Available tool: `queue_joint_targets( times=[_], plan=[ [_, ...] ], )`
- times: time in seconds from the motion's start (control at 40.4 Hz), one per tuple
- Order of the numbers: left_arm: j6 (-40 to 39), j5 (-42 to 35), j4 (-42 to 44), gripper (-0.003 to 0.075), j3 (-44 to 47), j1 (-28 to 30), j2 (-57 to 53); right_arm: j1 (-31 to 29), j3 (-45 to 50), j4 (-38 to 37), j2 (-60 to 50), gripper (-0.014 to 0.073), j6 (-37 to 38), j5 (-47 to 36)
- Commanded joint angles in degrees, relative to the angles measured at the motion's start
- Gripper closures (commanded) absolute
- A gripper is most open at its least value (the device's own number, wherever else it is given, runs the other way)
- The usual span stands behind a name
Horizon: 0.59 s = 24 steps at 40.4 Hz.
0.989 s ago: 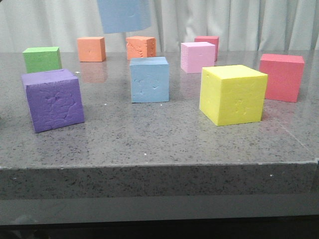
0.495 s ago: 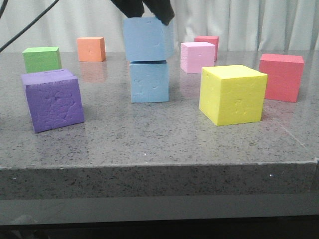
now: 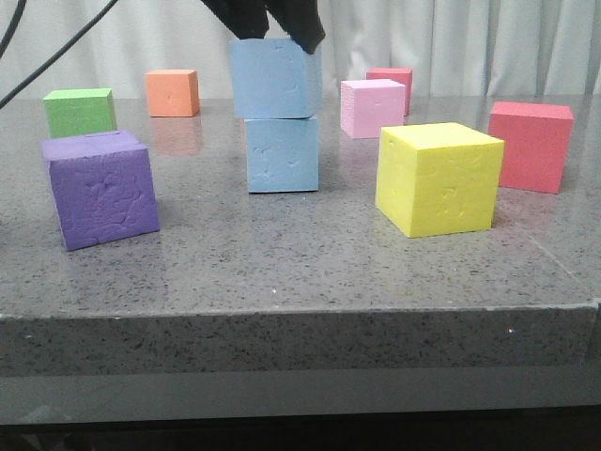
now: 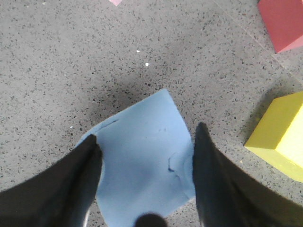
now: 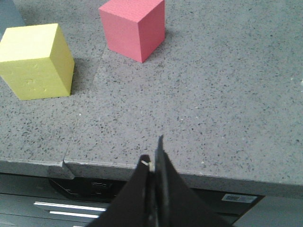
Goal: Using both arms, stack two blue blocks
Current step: 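Carry the cube over the placed blue cube and lower it on top, then open the left gripper and release the stacked blue cube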
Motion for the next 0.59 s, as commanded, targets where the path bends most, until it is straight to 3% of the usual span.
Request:
queue_joint_targets(
  times=[0.0,0.272,0.569],
  plan=[
    [-0.9,-1.6,-0.7,0.0407,-1.4,-0.4,-2.2,-0.4,-1.4,-1.4,0.3,0.0662,-0.5,-3.7],
    [-0.9,-1.5,-0.7,0.0170,-1.4,-0.4,-2.2,-0.4,-1.4,-1.4,0.3,0.0662,-0.5,-3.7],
    [-0.9,-0.8,-0.7,0.0160,-2.9,-0.4,-2.3,-0.4,-1.4,-1.4,0.3,0.0662,-0.5,-3.7]
  ],
)
